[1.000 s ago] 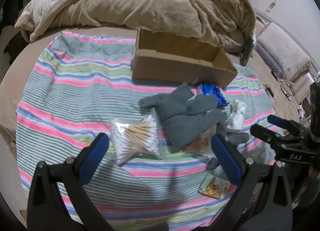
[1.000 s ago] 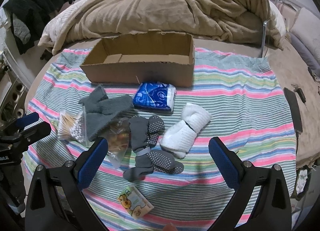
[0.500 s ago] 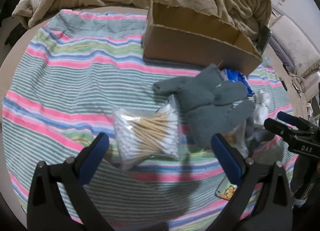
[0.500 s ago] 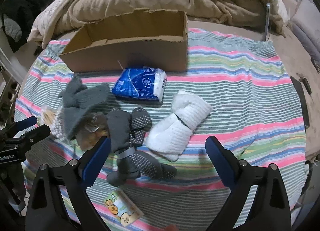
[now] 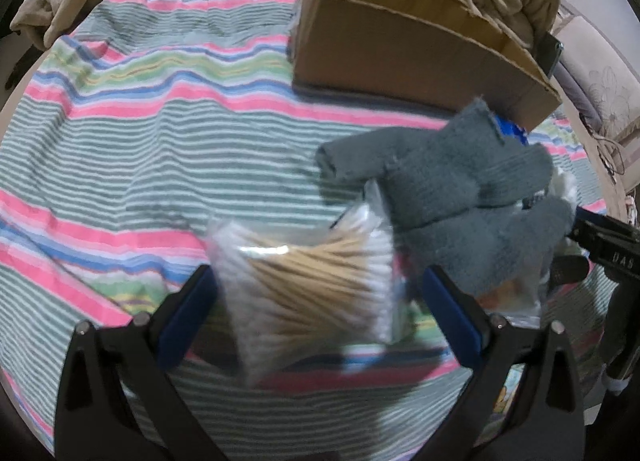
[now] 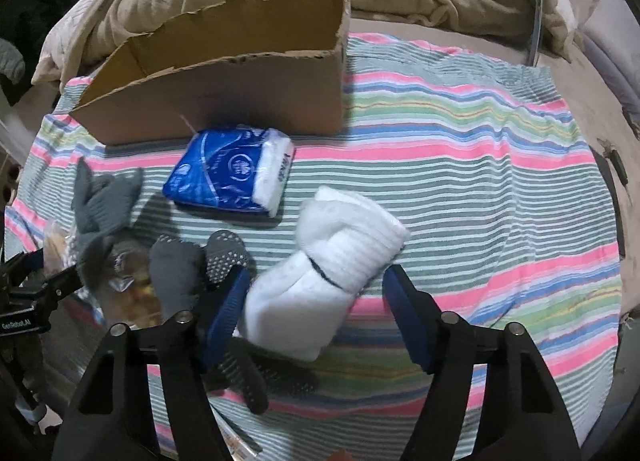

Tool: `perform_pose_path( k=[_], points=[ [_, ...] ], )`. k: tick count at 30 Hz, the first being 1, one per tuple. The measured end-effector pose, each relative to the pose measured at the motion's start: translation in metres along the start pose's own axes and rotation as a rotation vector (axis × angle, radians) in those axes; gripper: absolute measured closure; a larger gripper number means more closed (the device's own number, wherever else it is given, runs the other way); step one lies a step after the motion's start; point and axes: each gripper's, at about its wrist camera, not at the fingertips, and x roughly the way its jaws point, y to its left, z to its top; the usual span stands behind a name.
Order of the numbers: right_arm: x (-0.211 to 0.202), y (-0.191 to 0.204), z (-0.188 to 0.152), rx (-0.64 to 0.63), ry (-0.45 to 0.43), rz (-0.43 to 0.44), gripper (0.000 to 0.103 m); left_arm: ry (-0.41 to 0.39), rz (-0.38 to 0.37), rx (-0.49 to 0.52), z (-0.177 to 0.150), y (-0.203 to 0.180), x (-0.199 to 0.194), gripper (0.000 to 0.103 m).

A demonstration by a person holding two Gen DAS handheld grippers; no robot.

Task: Organize objects
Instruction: 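Grasp the cotton swab bag with the left tool while the right tool grasps the white socks, then carry both items into the cardboard box and open both tools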

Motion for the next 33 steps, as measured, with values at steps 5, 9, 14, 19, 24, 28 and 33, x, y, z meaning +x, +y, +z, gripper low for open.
perform_pose_path(
  k=[5, 9, 14, 19, 24, 28, 33],
  points=[
    [0.003, -0.004, 0.004, 0.022, -0.002, 0.029, 0.044, -0.017, 0.014, -0.004, 0.001, 0.004, -0.002, 0.022],
    [0.0, -0.004, 0.004, 0.021, -0.007, 0.038, 0.05, -0.033, 0.022, -0.006, 0.0, 0.007, -0.004, 0.03],
    [-0.009, -0.005, 0.003, 0.023, -0.027, 0.053, 0.055, -0.051, 0.011, -0.012, 0.0, 0.007, -0.012, 0.031],
    [-0.02, -0.004, 0.005, 0.013, -0.056, 0.058, 0.055, -0.074, -0.009, -0.012, -0.001, 0.005, -0.027, 0.031],
    [-0.036, 0.006, 0.007, -0.006, -0.095, 0.069, 0.055, -0.117, -0.019, -0.011, 0.002, 0.001, -0.046, 0.031],
    [-0.048, 0.009, 0.011, -0.019, -0.129, 0.076, 0.055, -0.146, -0.037, -0.008, 0.01, -0.004, -0.059, 0.031],
    [-0.058, 0.009, 0.022, -0.037, -0.169, 0.085, 0.055, -0.172, -0.053, 0.002, 0.023, -0.012, -0.07, 0.031]
  ],
)
